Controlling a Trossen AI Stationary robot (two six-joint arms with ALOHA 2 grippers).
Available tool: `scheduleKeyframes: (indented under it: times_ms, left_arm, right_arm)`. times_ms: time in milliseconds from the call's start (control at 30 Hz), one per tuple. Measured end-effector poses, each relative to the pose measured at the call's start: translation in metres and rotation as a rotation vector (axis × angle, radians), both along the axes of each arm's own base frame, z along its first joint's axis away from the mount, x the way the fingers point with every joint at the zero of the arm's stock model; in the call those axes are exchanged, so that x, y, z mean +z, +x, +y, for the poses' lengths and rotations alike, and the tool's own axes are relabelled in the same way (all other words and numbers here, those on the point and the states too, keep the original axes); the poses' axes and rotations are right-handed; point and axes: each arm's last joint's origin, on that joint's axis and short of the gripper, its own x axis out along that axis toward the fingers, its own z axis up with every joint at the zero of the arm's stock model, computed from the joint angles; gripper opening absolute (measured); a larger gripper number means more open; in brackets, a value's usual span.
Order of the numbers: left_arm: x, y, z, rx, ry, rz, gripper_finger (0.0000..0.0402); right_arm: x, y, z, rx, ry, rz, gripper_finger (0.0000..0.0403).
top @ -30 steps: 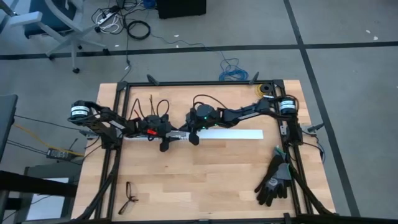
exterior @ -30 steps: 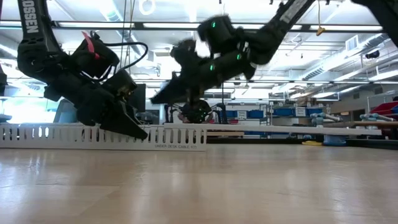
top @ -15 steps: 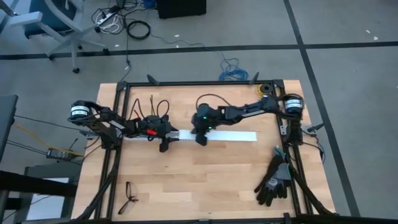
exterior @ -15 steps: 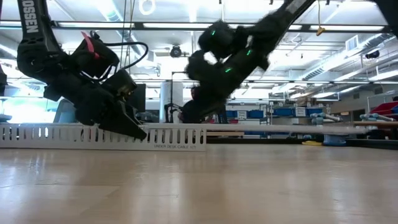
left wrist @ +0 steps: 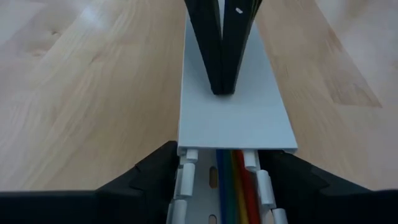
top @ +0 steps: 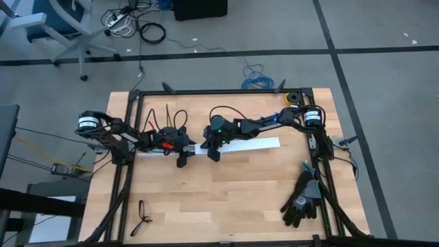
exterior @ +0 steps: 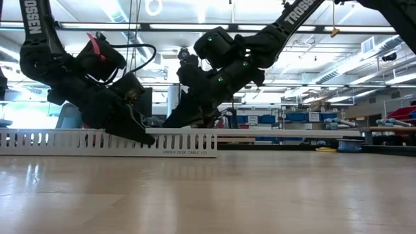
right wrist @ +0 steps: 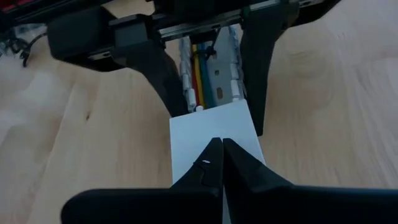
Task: Ziptie cables
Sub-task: Close the white cable duct with the white cable duct cover
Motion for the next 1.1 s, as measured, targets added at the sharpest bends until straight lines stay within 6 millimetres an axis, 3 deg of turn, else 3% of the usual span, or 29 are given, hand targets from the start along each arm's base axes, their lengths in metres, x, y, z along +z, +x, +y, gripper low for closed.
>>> scheduleKeyframes:
  times_ms: [533, 900, 1100]
  left_arm:
    - [0.0, 0.0, 0.0, 0.053, -0.086, 0.007, 0.0216]
    - [-0.001, -0.001, 0.0, 0.022, -0.041, 0.023, 0.0299]
    - [-0.001, -0.001, 0.0, 0.014, -0.025, 0.025, 0.0307]
  right_arm:
    - [-0.002, 0.0, 0.004, -0.082, 0.001, 0.026, 0.0]
    - [-0.002, 0.001, 0.01, -0.068, 0.002, 0.023, 0.0]
    - [-0.002, 0.001, 0.01, -0.073, 0.011, 0.024, 0.0]
